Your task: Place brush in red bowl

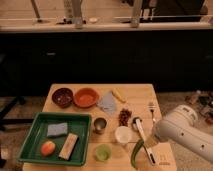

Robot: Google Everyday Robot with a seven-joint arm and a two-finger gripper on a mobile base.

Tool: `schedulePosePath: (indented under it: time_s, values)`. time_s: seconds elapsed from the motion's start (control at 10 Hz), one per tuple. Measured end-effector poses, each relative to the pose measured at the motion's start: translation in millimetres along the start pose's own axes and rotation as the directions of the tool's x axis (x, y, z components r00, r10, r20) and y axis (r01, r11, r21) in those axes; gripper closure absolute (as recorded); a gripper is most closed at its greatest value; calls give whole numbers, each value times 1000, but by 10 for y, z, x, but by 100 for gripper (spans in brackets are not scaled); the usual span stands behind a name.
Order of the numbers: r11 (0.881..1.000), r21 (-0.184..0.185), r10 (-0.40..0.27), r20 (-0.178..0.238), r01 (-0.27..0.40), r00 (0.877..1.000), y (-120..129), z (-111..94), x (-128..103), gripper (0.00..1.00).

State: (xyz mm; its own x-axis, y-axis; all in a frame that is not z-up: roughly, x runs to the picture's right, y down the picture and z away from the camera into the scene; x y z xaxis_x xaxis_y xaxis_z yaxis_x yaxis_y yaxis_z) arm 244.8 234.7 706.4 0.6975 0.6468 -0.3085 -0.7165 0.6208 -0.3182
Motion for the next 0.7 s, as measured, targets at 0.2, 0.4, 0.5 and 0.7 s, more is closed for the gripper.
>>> schedulePosePath:
  time_s: [0.2, 0.4, 0.5, 0.7]
  values:
    - [1000, -14, -1, -9, 1, 1000, 67, 46, 65, 20]
    - [1000, -26, -7, -17, 6, 1000, 132, 81, 127, 20]
    - [999, -30, -14, -21, 13, 1000, 167, 92, 142, 20]
    - [999, -34, -23, -27, 22, 999, 218, 104, 174, 20]
